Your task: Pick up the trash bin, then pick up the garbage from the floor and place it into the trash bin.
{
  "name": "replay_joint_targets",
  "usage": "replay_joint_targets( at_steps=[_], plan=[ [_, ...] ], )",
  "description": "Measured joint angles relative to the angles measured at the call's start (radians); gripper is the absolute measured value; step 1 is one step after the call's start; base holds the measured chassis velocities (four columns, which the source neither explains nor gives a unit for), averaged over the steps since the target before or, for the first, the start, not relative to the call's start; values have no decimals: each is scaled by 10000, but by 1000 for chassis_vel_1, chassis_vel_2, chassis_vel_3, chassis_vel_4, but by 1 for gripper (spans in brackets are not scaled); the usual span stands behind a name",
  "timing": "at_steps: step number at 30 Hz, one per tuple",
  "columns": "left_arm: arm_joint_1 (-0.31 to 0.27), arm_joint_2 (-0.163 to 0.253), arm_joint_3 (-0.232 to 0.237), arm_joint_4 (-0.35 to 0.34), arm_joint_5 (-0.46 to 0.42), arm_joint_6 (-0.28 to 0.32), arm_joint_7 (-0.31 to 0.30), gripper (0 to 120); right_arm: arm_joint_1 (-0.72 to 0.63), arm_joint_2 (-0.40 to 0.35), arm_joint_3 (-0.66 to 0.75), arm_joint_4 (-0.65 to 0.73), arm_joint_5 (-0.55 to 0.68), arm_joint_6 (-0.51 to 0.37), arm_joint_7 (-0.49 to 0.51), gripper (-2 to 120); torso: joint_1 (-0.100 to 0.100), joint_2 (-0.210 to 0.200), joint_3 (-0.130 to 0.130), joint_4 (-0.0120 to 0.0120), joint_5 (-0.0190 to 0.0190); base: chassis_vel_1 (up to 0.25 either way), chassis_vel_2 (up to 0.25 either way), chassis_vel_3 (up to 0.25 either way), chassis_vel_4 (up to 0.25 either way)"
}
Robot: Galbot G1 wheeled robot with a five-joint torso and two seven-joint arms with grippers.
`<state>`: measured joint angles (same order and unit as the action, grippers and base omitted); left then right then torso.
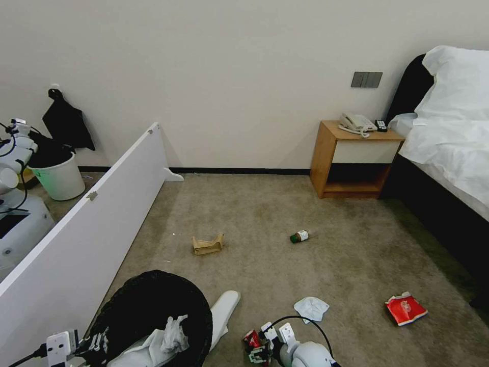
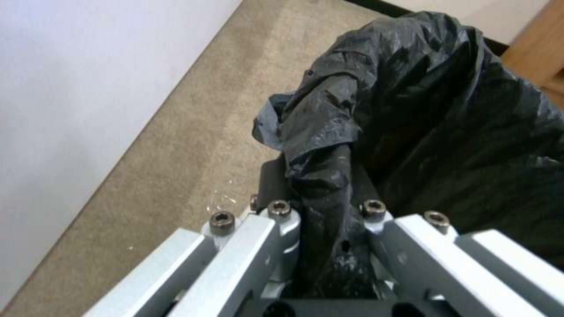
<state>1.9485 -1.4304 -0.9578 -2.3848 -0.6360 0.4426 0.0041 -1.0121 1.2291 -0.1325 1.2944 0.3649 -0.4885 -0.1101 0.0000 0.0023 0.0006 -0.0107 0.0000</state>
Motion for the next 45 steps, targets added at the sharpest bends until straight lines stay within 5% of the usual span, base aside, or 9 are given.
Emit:
replay_joint_targets(
  at_steps=[3,25,37,45],
  plan=[
    [0,2,1,0,-1,-6,3,4,22,40,75,-101,-15,2,-80,100,0,0,0,0,0,0,0,0,0],
    [56,27,0,-14,-52,-49,23,4,-22,117,138,-329,-57,17,-241,21,0,0,0,0,0,0,0,0,0],
    [118,101,70,-73,-75,-64,29,4,-285,-55,361,-31,-155,11,-292,20,0,0,0,0,1,0,0,0,0],
    [183,453,328,-137,-61,-18,27,4,-885,-606,1384,1420,124,263,-290,20,0,0,0,-2,2,0,0,0,0]
  ],
)
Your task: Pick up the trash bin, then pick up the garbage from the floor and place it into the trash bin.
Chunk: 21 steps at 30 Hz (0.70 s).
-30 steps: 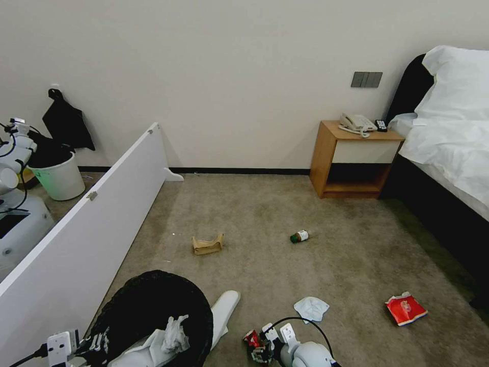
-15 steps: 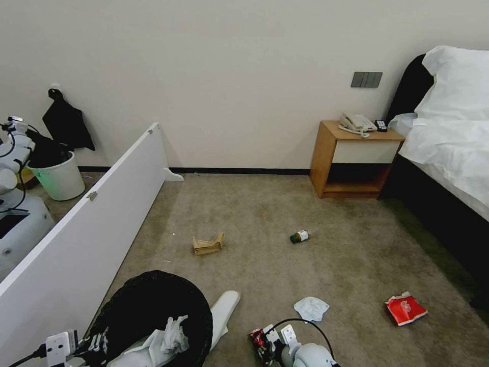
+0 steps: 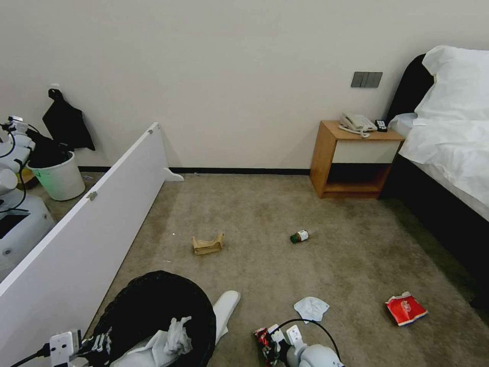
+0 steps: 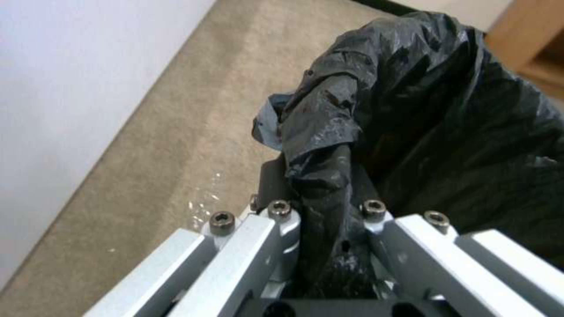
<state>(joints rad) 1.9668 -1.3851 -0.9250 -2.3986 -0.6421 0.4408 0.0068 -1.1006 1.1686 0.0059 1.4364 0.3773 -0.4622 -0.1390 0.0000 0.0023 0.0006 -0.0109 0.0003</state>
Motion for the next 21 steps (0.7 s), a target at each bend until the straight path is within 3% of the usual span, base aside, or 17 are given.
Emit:
replay_joint_targets(
  at_steps=[2,6,7,8,11,16,21],
  plan=[
    [-82,100,143,-7,23,116,-47,4,-370,-409,725,1003,238,550,-38,20,0,0,0,-1,-1,0,0,0,0],
    [-137,144,202,-16,25,205,-87,4,-583,-644,1173,1678,600,1073,-105,20,0,1,0,0,-2,0,0,0,0],
    [-161,168,230,-31,16,267,-108,4,-715,-771,1591,2201,739,1710,-240,20,0,0,0,1,-2,0,0,0,0],
    [-161,168,230,-31,16,267,-108,4,-715,-771,1591,2201,739,1710,-240,20,0,0,0,1,-2,0,0,0,0],
    [-162,171,236,-8,-28,309,-133,4,-742,-822,2273,3227,1344,2876,-683,20,0,0,0,1,-1,0,0,0,0],
    [-163,133,230,54,-15,310,-137,4,-430,-870,2356,3927,2101,3942,-1208,20,0,0,0,5,-1,0,0,0,0],
    [-330,110,126,82,-108,434,-237,4,392,-1141,1813,4701,3773,5013,-2106,20,0,0,1,2,-2,0,0,0,0]
  ],
)
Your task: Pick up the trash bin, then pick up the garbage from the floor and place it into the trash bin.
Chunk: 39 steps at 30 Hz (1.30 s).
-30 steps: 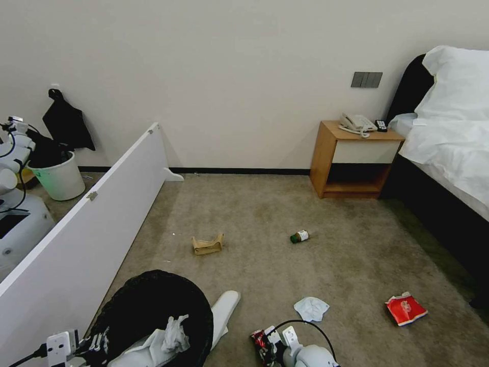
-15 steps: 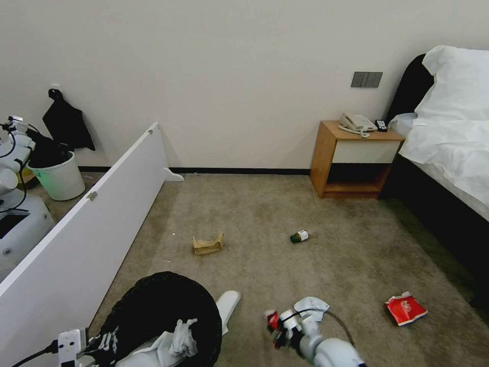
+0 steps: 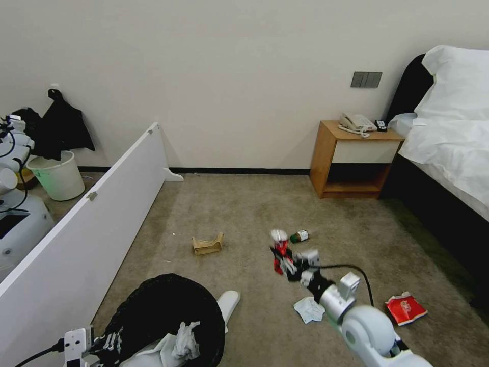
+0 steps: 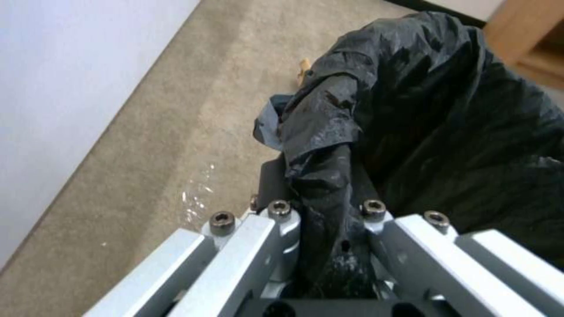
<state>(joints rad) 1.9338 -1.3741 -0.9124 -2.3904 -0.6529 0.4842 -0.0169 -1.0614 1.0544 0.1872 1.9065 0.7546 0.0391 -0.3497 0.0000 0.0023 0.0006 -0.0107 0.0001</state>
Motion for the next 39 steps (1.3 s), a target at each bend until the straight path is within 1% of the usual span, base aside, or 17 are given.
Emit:
replay_joint_targets(
  at_steps=[1,3,4,5,6,7,8,9,10,11,12,15,23,27,29,32,39],
  plan=[
    [-113,12,-57,3,-110,97,-97,4,471,-70,-388,151,691,367,-417,20,1,1,0,0,-2,0,0,0,0],
    [-149,16,-69,2,-142,136,-131,4,630,-83,-523,178,903,467,-545,20,0,1,0,0,-2,0,0,0,0],
    [-228,21,-80,-9,-201,234,-193,4,1318,-94,-1079,225,1648,735,-1097,20,0,0,0,0,0,0,0,0,0],
    [-228,21,-80,-9,-201,234,-193,4,1318,-94,-1079,225,1648,735,-1097,20,0,0,0,0,0,0,0,0,0],
    [-282,19,-98,-13,-218,274,-216,4,1894,-65,-1488,223,2045,845,-1485,20,0,0,0,-2,-3,0,0,0,0],
    [-282,19,-98,-13,-218,274,-216,4,1894,-65,-1488,223,2045,845,-1485,20,0,0,0,-2,-3,0,0,0,0],
    [-337,10,-139,11,-221,290,-230,4,2536,72,-1899,170,2345,931,-1825,20,0,0,1,-4,1,0,0,0,0],
    [-390,1,-220,98,-223,295,-242,4,3314,267,-2385,85,2700,1017,-2124,20,1,1,0,0,0,0,0,0,0],
    [-390,1,-220,98,-223,295,-242,4,3314,267,-2385,85,2700,1017,-2124,20,1,1,0,0,0,0,0,0,0],
    [-427,-2,-310,177,-230,299,-248,4,3977,524,-2884,-2,2993,1045,-2313,20,1,1,1,3,-7,0,0,0,0],
    [-427,-2,-310,177,-230,299,-248,4,3977,524,-2884,-2,2993,1045,-2313,20,1,1,1,3,-7,0,0,0,0],
    [-530,12,-497,250,-362,341,-260,4,5143,1292,-3926,-225,3571,1044,-2649,20,1,0,1,2,-4,0,0,0,0],
    [-726,66,-568,354,-476,430,-313,4,6005,1990,-5139,-533,4028,968,-3039,20,1,0,1,-1,-2,0,0,0,0],
    [-790,90,-559,408,-488,454,-317,4,6231,2230,-5585,-667,4046,939,-3172,20,0,0,0,-1,-4,0,0,0,0],
    [-823,93,-576,433,-521,485,-329,4,6326,2374,-6225,-851,3867,853,-3340,20,0,0,0,1,-2,0,0,0,0],
    [-822,107,-621,442,-537,493,-325,4,6288,2294,-6358,-864,3747,787,-3399,20,0,0,0,0,-2,0,0,0,0],
    [-786,258,-924,482,-670,559,-313,4,6061,1807,-6534,-872,3213,600,-3509,20,0,0,0,-1,0,0,0,0,0]
  ],
)
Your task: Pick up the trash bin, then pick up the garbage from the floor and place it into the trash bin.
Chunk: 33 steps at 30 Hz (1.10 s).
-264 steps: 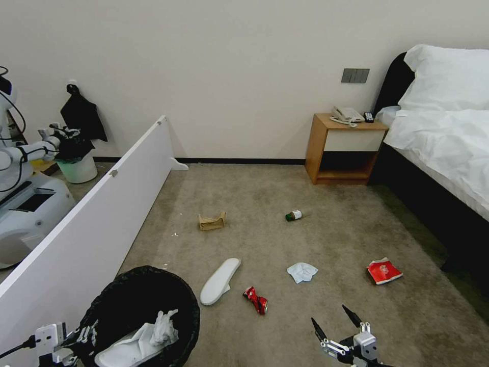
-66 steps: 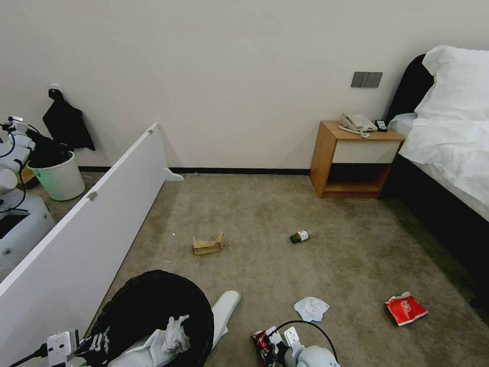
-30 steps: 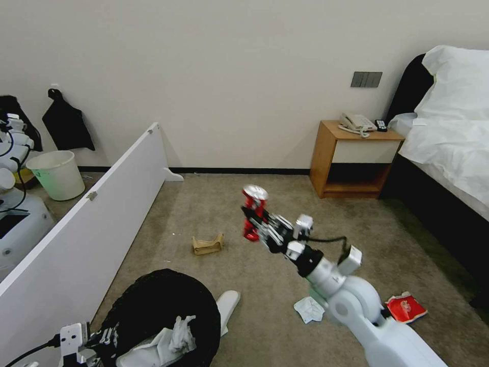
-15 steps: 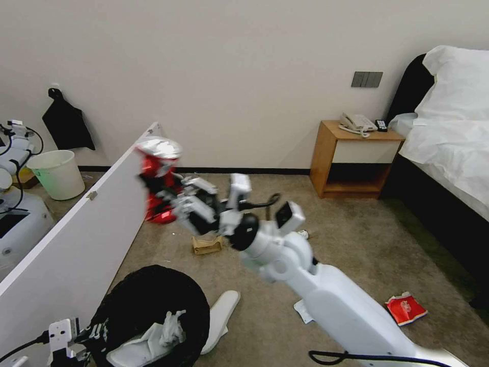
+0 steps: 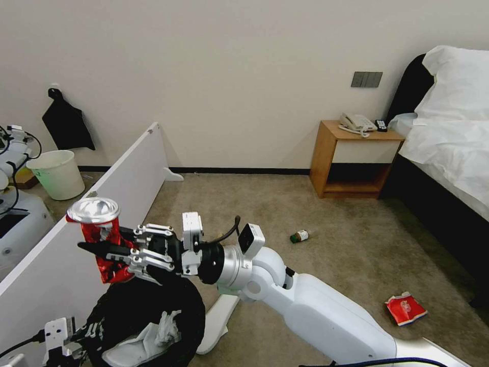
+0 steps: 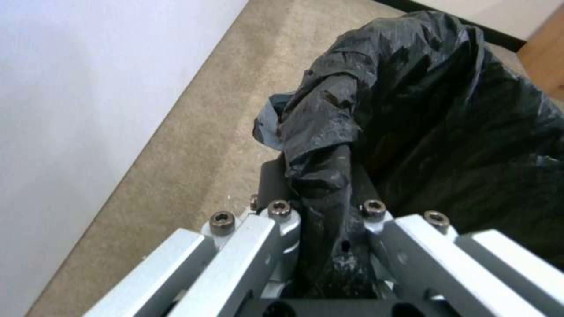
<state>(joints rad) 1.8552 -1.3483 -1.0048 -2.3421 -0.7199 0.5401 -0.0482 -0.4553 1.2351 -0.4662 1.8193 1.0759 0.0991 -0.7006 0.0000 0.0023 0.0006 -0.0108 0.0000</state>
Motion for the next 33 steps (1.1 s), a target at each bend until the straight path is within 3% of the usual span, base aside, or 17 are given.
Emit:
replay_joint_targets(
  at_steps=[12,33],
  plan=[
    [123,60,-114,-24,-266,56,11,4,-338,-960,84,76,-438,-93,-1,20,0,0,0,0,1,0,0,0,0],
    [163,6,66,-78,-416,139,-72,4,-547,-1130,-194,28,-563,-142,137,20,0,0,0,1,1,0,0,0,0]
  ],
)
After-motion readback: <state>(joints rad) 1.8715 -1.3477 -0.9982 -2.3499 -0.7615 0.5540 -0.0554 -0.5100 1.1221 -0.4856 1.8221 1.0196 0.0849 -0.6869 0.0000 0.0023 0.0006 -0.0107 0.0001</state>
